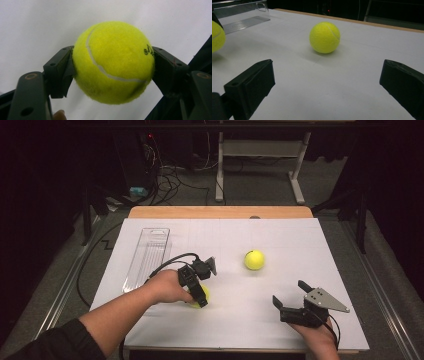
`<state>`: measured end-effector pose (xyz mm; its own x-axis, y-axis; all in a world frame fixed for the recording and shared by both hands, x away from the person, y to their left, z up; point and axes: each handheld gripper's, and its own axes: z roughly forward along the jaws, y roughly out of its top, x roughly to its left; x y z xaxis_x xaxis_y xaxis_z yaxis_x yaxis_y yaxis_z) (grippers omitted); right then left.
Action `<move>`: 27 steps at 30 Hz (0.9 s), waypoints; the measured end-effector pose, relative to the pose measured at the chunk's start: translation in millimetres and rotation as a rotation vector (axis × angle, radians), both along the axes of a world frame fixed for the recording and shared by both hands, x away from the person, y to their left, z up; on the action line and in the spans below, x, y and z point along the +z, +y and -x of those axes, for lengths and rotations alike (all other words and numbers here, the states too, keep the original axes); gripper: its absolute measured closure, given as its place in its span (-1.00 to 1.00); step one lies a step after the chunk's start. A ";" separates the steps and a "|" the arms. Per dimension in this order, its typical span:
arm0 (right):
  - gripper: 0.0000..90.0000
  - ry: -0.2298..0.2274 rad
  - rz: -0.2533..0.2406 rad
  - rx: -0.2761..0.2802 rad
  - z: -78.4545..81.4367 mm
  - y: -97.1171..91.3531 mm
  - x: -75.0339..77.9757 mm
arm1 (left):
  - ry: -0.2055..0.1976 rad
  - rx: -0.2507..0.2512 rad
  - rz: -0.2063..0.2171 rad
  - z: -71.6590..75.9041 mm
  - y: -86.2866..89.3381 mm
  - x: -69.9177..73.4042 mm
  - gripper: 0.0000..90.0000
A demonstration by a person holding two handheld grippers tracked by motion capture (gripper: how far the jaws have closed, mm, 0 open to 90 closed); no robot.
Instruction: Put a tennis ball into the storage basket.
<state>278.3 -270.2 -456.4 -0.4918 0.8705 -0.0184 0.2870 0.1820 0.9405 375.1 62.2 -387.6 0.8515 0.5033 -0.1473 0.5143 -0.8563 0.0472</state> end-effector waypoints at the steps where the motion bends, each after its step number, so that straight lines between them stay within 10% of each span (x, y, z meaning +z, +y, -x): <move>1: -1.00 0.000 0.000 0.000 0.0 0.1 0.0 | -0.003 0.003 0.003 -0.3 1.1 1.6 -0.41; 27: -1.00 0.007 0.000 0.002 -0.1 0.5 -0.6 | -0.039 0.042 0.004 -6.1 22.8 31.4 -0.41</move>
